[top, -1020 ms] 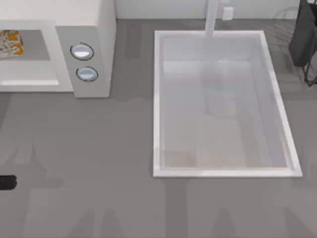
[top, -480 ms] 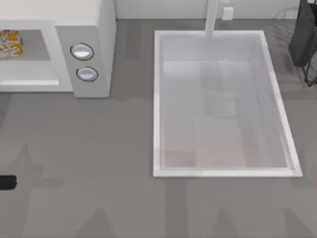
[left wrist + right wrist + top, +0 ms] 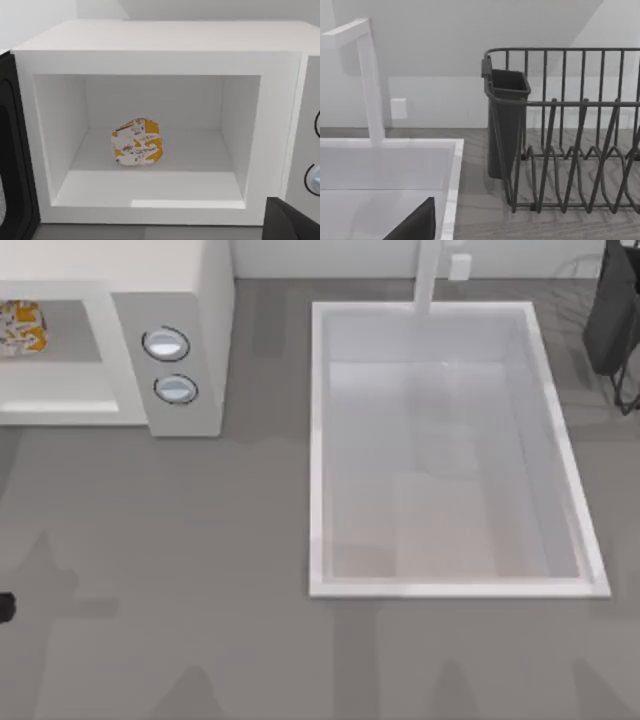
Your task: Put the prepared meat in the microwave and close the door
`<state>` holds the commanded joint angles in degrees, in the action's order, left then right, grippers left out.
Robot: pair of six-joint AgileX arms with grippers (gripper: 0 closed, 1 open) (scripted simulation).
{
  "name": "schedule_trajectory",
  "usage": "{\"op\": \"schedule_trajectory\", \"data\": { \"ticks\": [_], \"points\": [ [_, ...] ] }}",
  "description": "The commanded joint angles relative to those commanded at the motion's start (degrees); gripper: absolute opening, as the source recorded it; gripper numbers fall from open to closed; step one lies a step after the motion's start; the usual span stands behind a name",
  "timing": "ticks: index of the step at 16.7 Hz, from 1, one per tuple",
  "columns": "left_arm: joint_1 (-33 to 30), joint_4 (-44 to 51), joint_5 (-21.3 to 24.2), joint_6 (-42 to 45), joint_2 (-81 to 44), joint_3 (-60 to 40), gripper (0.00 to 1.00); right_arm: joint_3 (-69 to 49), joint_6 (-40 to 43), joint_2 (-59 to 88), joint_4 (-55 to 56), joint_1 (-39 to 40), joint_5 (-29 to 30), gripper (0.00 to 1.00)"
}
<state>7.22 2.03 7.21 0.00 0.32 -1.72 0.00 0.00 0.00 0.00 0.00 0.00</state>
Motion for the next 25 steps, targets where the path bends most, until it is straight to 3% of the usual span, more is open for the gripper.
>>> {"op": "schedule_trajectory", "data": {
  "ticks": [5, 11, 15, 22, 25],
  "points": [
    [7.34, 2.02, 7.35, -0.01, 0.34, -1.68, 0.0, 0.0, 0.0, 0.0, 0.0, 0.0, 0.0, 1.0],
    [7.59, 2.09, 7.63, 0.03, 0.27, -1.64, 0.0, 0.0, 0.0, 0.0, 0.0, 0.0, 0.0, 1.0],
    [2.87, 3.22, 2.96, -0.05, 0.64, -2.39, 0.0, 0.0, 0.0, 0.0, 0.0, 0.0, 0.0, 1.0],
    [-9.41, 5.0, -9.34, -0.07, 1.24, -3.43, 0.0, 0.0, 0.0, 0.0, 0.0, 0.0, 0.0, 1.0],
    [-10.71, 5.15, -10.67, -0.05, 1.36, -3.58, 0.0, 0.0, 0.0, 0.0, 0.0, 0.0, 0.0, 1.0]
  ]
}}
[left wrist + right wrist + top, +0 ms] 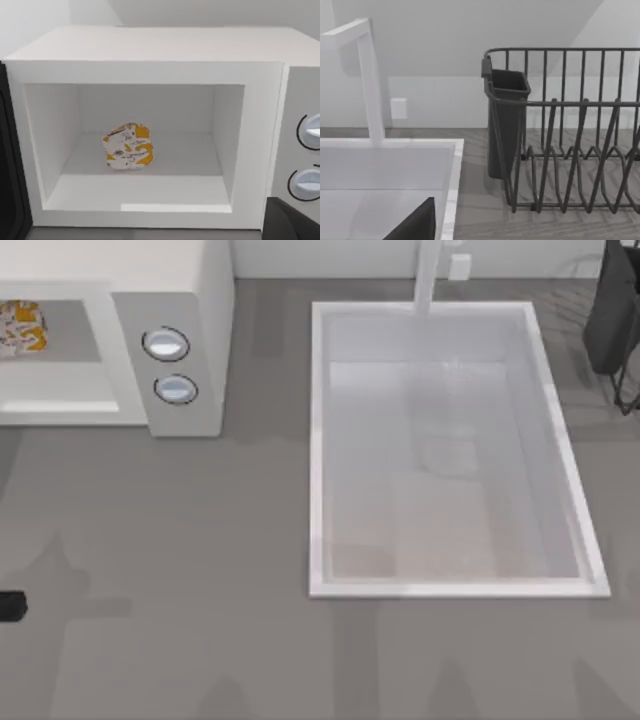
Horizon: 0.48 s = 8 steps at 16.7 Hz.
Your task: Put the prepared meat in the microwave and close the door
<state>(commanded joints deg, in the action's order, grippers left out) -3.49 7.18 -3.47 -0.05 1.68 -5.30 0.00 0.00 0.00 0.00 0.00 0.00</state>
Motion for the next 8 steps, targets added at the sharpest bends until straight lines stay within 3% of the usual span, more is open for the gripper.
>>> {"op": "schedule_trajectory", "data": {
  "ticks": [4, 8],
  "points": [
    [-0.64, -0.34, -0.7, -0.05, -0.81, -0.04, 0.0, 0.0, 0.0, 0.0, 0.0, 0.0, 0.0, 1.0],
    [-7.71, -2.44, -7.69, -0.05, -4.41, -1.56, 0.0, 0.0, 0.0, 0.0, 0.0, 0.0, 0.0, 1.0]
  ]
}}
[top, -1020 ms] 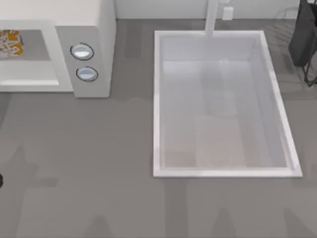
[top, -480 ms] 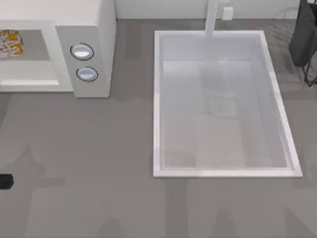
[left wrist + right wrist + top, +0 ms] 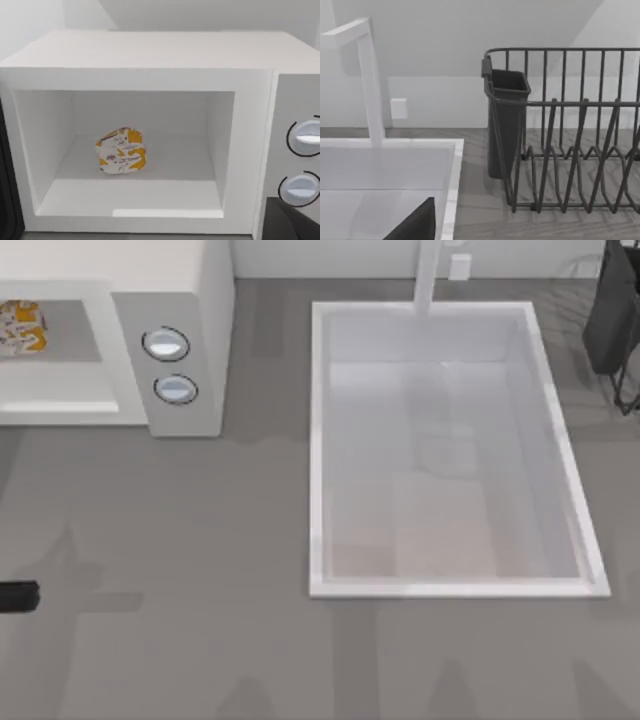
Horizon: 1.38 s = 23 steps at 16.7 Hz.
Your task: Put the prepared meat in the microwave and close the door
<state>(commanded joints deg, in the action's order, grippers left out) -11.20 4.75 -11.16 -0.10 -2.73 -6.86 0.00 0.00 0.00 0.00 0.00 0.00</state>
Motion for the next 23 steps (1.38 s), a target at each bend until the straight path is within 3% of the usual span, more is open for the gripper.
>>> {"op": "schedule_trajectory", "data": {
  "ticks": [7, 14, 18, 23],
  "points": [
    [-12.34, -4.42, -12.36, -0.01, -6.15, -1.82, 0.0, 0.0, 0.0, 0.0, 0.0, 0.0, 0.0, 1.0],
    [-12.06, -4.17, -12.29, 0.54, -6.98, -2.28, 0.0, 0.0, 0.0, 0.0, 0.0, 0.0, 0.0, 1.0],
    [-3.51, 0.94, -6.54, 7.66, -15.54, -10.32, 0.0, 0.0, 0.0, 0.0, 0.0, 0.0, 0.0, 1.0],
    [20.42, 12.42, 7.49, 22.71, -38.86, -28.75, 0.0, 0.0, 0.0, 0.0, 0.0, 0.0, 0.0, 1.0]
  ]
}}
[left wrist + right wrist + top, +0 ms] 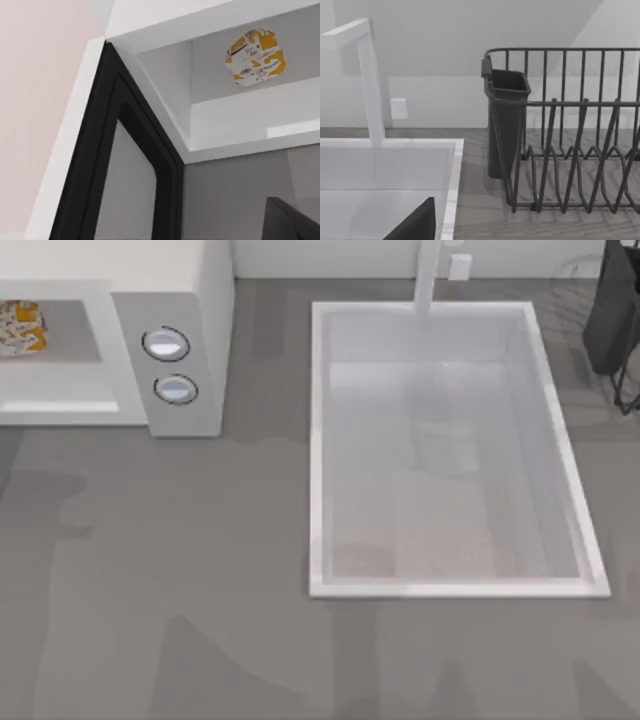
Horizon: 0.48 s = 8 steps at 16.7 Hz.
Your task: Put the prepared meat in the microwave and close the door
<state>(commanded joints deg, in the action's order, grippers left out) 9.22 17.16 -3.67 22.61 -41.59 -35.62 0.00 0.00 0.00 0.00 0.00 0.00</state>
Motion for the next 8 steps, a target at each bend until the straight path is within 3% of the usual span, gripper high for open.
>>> {"op": "schedule_trajectory", "data": {
  "ticks": [5, 8],
  "points": [
    [28.83, 12.61, 17.7, 14.98, -29.39, -20.38, 0.0, 0.0, 0.0, 0.0, 0.0, 0.0, 0.0, 1.0],
    [41.56, 19.02, 28.0, 22.02, -43.87, -30.97, 0.0, 0.0, 0.0, 0.0, 0.0, 0.0, 0.0, 1.0]
  ]
}}
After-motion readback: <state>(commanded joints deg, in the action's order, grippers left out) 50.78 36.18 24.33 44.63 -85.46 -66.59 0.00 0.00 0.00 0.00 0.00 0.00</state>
